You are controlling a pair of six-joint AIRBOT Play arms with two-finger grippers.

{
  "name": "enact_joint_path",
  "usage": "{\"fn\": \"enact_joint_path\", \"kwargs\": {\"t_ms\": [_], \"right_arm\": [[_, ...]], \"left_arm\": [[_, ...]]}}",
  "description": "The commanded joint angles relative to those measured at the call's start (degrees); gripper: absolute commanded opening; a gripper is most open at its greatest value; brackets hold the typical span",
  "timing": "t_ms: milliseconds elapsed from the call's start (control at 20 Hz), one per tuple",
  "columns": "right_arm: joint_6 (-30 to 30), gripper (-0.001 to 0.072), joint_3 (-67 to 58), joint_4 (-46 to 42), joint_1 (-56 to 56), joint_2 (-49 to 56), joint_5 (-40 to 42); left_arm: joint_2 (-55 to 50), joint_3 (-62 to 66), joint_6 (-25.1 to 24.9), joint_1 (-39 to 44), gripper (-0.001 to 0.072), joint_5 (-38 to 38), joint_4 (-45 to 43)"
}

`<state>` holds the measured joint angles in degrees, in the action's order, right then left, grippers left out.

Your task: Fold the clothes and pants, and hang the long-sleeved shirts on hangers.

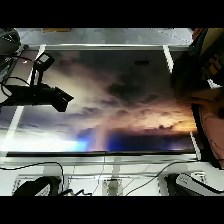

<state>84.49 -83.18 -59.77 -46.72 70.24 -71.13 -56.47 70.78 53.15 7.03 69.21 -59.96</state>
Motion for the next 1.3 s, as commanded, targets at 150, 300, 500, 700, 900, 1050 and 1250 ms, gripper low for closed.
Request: {"fn": "enact_joint_path", "kwargs": {"t_ms": [150, 300, 500, 700, 900, 1050, 1250], "right_arm": [[13.4, 0.0023, 0.2, -15.5, -19.1, -1.2, -9.7], [18.1, 0.0165, 0.1, -20.2, -21.2, -1.0, -13.4], [18.1, 0.0687, 0.1, -20.0, -21.4, -1.0, -13.0], [18.1, 0.0406, 0.2, -19.2, -21.4, -1.0, -13.1], [14.1, 0.0022, 2.4, -10.4, -13.4, -1.1, -13.7], [8.0, 0.0022, 4.3, -8.0, 4.4, -1.8, -11.5], [-1.4, 0.0023, 4.3, -8.3, 30.6, -4.7, -3.8]], "left_arm": [[0.4, 0.0, 0.0, -0.1, 0.0022, 0.9, 0.0], [0.4, 0.0, 0.0, -0.1, 0.0022, 0.5, 0.0], [0.4, 0.0, 0.0, -0.1, 0.0023, 0.5, 0.0], [0.4, 0.0, 0.0, -0.1, 0.0023, 0.5, 0.0], [0.4, 0.0, 0.0, -0.1, 0.0023, 0.5, 0.0], [0.4, 0.0, 0.0, -0.1, 0.0023, 0.5, 0.0], [0.4, 0.0, 0.0, -0.1, 0.0023, 0.5, 0.0]]}}
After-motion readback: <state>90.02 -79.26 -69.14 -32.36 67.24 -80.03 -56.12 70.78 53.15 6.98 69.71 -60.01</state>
